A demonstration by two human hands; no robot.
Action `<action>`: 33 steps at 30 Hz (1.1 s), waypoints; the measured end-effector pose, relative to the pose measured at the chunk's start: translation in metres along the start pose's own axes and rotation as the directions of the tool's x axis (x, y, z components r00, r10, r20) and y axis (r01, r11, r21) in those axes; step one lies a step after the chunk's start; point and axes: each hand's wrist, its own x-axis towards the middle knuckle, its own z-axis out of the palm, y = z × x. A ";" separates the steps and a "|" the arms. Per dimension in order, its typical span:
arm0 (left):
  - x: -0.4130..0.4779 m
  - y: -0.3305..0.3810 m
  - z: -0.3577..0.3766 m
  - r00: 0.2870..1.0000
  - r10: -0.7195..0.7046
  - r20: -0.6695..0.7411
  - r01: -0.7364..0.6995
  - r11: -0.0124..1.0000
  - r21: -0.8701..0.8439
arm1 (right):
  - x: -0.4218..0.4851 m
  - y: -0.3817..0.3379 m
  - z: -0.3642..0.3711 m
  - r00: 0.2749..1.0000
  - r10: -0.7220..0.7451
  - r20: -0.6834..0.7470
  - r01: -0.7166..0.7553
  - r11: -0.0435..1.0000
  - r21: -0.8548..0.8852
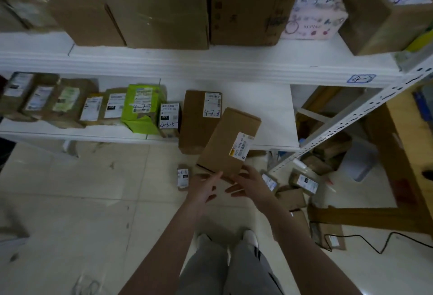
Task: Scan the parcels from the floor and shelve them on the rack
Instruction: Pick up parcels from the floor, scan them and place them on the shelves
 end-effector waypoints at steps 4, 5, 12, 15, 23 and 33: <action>0.027 0.003 -0.003 1.000 -0.011 -0.013 0.011 1.000 -0.005 | 0.050 0.006 -0.025 0.980 0.055 -0.192 -0.038 0.995 0.090; 0.033 0.005 -0.004 1.000 0.001 -0.027 -0.001 1.000 -0.017 | 0.065 0.007 -0.033 0.970 0.057 -0.237 -0.038 0.996 0.084; 0.081 0.012 0.003 0.995 -0.031 -0.095 0.021 0.994 -0.105 | 0.172 0.011 -0.064 0.922 0.109 -0.371 -0.160 0.981 -0.108; 0.096 0.019 0.011 0.995 -0.035 -0.095 0.021 0.989 -0.144 | 0.206 0.017 -0.062 0.915 0.106 -0.389 -0.208 0.951 -0.230; 0.149 0.006 0.025 0.993 0.030 -0.113 -0.061 0.958 -0.280 | 0.261 0.040 -0.053 0.906 0.108 -0.410 -0.190 0.968 -0.164; 0.192 -0.057 -0.011 0.957 -0.034 -0.289 -0.111 0.875 -0.471 | 0.256 0.094 -0.027 0.749 -0.257 -0.611 0.028 0.933 -0.359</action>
